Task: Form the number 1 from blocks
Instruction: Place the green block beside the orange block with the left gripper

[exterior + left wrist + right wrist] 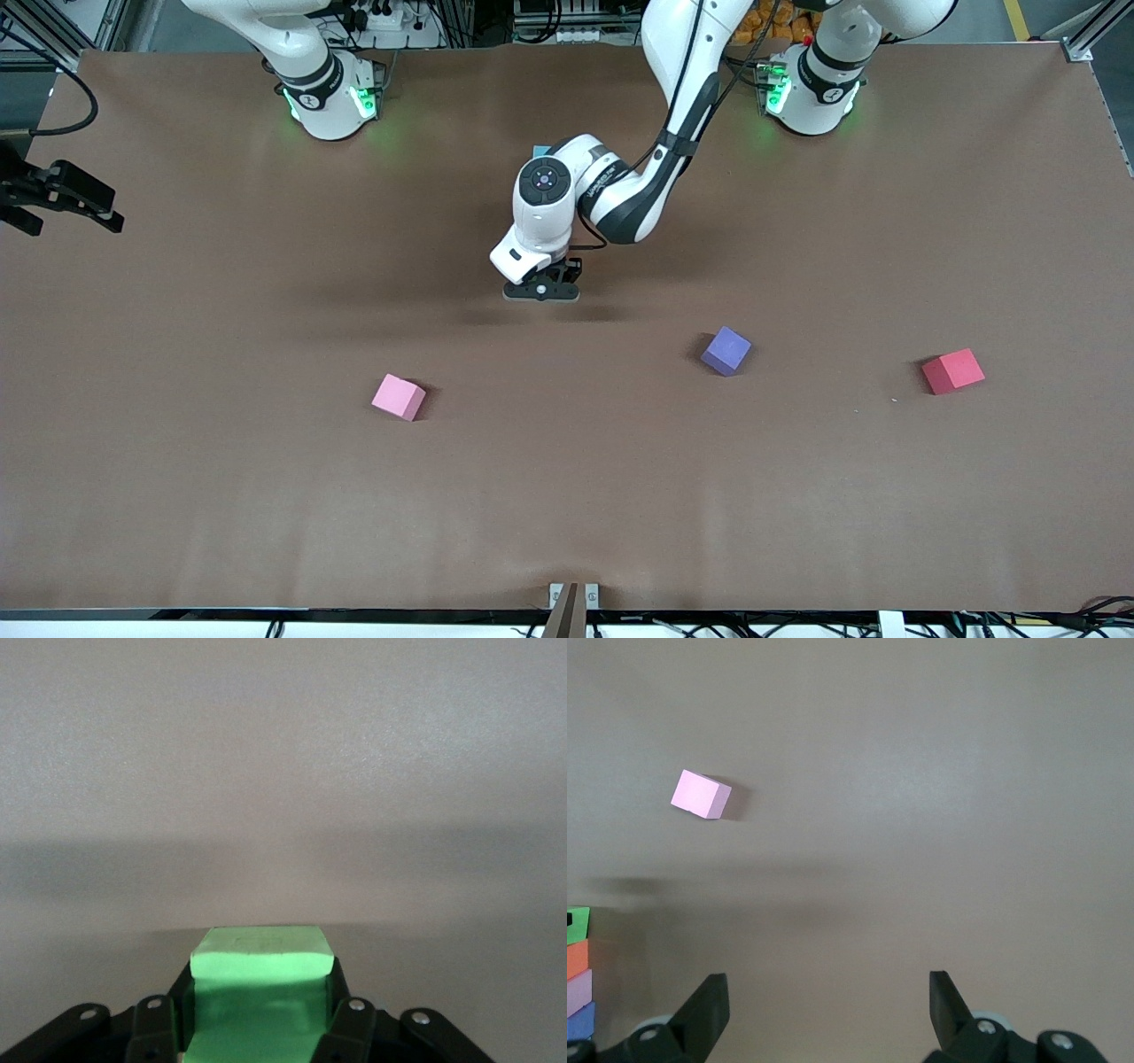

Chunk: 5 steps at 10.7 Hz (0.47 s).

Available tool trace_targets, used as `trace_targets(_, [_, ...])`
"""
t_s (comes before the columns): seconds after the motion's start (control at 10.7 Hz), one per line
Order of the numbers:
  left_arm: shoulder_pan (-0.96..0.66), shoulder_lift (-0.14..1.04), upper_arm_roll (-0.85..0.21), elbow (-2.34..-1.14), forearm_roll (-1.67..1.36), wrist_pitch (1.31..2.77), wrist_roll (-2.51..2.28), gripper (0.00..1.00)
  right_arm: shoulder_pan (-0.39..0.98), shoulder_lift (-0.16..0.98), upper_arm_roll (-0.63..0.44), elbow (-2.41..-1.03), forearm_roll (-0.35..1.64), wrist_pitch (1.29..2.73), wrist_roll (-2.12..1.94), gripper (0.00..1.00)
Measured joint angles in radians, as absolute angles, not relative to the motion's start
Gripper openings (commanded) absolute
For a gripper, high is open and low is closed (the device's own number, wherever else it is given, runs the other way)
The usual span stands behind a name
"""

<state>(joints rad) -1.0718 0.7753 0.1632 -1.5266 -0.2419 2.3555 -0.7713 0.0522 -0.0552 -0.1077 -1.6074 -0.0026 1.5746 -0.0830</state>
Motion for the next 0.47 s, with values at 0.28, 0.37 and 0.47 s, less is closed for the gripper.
trace_targets(0.28, [-1.073, 0.775, 0.166, -1.525, -0.240, 2.352, -0.771, 1.00, 0.053, -0.054, -0.107, -1.607, -0.003, 1.575, -0.083, 1.00])
trace_targets(0.37, [-1.073, 0.775, 0.171, -1.520, -0.216, 2.350, -0.769, 1.00, 0.053, -0.054, -0.107, -1.607, -0.003, 1.575, -0.083, 1.00])
trace_targets(0.47, [-1.072, 0.769, 0.182, -1.510, -0.166, 2.350, -0.770, 1.00, 0.053, -0.054, -0.107, -1.607, -0.003, 1.574, -0.083, 1.00])
